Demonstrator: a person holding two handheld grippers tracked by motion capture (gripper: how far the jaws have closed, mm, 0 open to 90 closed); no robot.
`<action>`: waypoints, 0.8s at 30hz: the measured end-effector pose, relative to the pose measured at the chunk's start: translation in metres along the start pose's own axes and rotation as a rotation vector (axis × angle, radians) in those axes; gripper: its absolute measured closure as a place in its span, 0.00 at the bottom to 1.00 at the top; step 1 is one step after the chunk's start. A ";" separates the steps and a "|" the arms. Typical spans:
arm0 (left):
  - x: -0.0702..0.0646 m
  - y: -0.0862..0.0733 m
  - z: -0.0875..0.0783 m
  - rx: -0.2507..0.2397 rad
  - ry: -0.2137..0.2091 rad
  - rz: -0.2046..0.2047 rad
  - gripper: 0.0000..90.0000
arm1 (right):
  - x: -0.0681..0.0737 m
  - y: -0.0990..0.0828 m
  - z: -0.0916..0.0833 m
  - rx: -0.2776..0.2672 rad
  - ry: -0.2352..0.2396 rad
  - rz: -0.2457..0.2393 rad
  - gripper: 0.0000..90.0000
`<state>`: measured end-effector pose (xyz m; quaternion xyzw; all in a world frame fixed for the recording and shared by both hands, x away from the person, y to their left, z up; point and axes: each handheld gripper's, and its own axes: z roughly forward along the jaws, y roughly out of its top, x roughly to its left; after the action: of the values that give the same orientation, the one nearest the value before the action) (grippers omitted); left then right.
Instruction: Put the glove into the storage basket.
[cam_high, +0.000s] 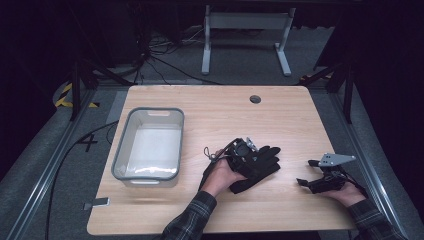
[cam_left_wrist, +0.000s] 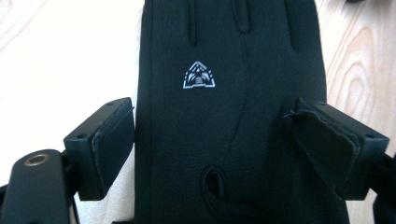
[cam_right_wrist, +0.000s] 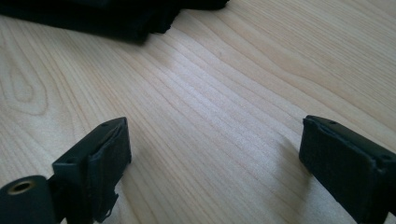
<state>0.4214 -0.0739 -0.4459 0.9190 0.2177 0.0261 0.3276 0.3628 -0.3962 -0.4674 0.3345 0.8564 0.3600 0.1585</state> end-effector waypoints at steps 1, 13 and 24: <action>0.000 0.000 0.000 0.004 0.004 0.005 0.16 | 0.000 0.000 0.000 0.000 0.000 0.000 0.11; -0.003 -0.004 0.007 0.026 0.004 0.006 0.22 | 0.000 0.000 0.000 0.001 0.005 -0.003 0.10; -0.008 -0.003 0.003 0.040 -0.085 0.026 0.64 | 0.000 0.000 0.000 0.003 0.006 -0.006 0.09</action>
<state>0.4141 -0.0770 -0.4491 0.9284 0.1922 -0.0129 0.3178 0.3630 -0.3958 -0.4675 0.3311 0.8583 0.3593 0.1564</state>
